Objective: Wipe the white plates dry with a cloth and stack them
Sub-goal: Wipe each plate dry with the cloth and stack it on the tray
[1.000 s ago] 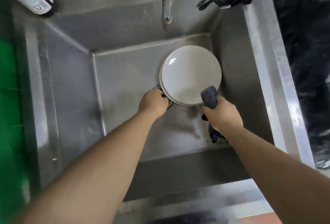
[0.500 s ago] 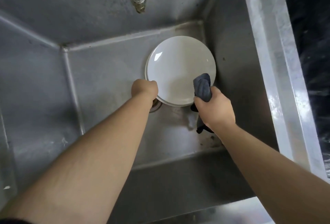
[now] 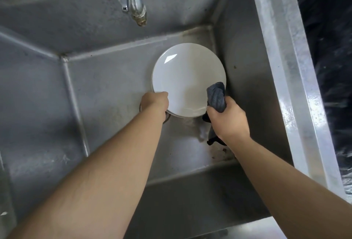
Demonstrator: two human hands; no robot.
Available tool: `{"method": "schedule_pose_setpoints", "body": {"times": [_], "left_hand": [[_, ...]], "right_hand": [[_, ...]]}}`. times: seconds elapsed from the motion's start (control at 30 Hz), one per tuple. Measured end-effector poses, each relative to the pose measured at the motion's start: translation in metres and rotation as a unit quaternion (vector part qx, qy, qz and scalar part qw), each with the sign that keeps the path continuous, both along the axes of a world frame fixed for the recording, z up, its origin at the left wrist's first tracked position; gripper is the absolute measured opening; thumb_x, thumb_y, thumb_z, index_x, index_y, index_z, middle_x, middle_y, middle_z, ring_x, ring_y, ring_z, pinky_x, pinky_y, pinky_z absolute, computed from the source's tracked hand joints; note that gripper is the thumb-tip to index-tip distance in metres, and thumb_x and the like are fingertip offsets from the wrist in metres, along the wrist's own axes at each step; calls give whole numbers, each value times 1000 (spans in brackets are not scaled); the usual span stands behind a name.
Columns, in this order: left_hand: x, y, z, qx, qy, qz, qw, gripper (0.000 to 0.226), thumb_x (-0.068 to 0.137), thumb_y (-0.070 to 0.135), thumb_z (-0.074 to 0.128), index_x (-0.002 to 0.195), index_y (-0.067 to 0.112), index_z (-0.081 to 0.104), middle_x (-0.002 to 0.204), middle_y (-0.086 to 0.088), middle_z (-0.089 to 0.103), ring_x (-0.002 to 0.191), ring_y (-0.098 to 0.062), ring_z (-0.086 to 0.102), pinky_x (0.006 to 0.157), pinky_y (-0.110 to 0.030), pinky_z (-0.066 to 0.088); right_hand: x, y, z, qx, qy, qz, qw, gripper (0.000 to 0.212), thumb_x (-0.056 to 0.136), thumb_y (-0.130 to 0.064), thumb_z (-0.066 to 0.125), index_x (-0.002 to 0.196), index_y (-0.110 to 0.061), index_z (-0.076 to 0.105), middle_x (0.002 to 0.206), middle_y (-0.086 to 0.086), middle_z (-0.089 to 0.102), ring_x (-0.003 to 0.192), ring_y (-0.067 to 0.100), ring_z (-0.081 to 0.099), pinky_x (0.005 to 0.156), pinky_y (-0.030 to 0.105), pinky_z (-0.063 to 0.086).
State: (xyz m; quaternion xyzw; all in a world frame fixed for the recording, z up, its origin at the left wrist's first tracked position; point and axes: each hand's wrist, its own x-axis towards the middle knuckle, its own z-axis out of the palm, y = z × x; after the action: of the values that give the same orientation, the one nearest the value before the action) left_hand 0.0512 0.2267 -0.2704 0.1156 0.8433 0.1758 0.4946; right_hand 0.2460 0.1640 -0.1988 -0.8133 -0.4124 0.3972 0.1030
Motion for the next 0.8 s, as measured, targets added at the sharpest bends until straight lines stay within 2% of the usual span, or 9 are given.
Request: {"method": "schedule_pose_setpoints", "body": {"times": [0.13,0.23,0.33,0.4,0.47,0.57,0.7,0.8], "left_hand": [[-2,-10,4,28,-59,51,997,5,91,15,73,91,19,70,91,1,74,78,-22,71,57,-22,56],[2,-20,11,41,-154,127,979,14,96,6,69,94,19,63,104,-7,77,86,-26,74,77,-41,65],[2,-26,22,59,-227,142,962,20,100,-1,61,114,14,64,115,-9,77,102,-30,76,76,-43,66],[3,-28,29,61,-254,130,956,33,101,-5,56,129,11,64,122,-12,76,110,-34,75,88,-50,65],[3,-30,37,62,-270,121,953,40,100,-8,53,135,9,62,126,-13,75,115,-36,73,95,-53,62],[2,-33,49,66,-286,113,949,42,100,-9,52,135,10,62,129,-13,73,117,-36,71,92,-50,63],[-7,-45,69,73,-303,96,945,39,96,-11,51,113,19,69,118,-7,78,116,-34,72,79,-42,65],[-18,-58,90,81,-328,99,936,39,96,-8,51,118,19,68,118,-8,78,116,-34,73,84,-44,66]], "right_hand": [[-3,-1,4,-1,-6,-5,1000,13,89,-40,63,89,-31,55,77,-9,67,67,12,67,58,32,56],[-7,-2,10,2,-7,-7,1000,13,89,-41,63,88,-31,54,76,-10,67,65,11,66,51,28,50],[-11,-7,16,4,-7,-12,1000,13,90,-40,63,87,-31,54,76,-10,66,63,10,66,49,25,46],[-14,-11,21,6,-8,-14,1000,13,90,-40,63,88,-32,53,76,-10,66,63,9,65,49,25,46],[-16,-14,26,12,-6,-18,1000,13,90,-41,63,88,-32,54,76,-10,66,63,8,65,50,24,46],[-19,-21,34,27,-7,-29,999,12,88,-41,63,87,-32,54,74,-11,66,61,6,64,49,24,44],[-22,-34,50,40,-5,-42,998,13,87,-42,62,87,-32,55,73,-10,66,59,7,64,48,25,46],[-24,-46,68,53,3,-48,997,14,86,-45,62,88,-33,55,74,-10,66,61,8,64,49,28,51]]}}
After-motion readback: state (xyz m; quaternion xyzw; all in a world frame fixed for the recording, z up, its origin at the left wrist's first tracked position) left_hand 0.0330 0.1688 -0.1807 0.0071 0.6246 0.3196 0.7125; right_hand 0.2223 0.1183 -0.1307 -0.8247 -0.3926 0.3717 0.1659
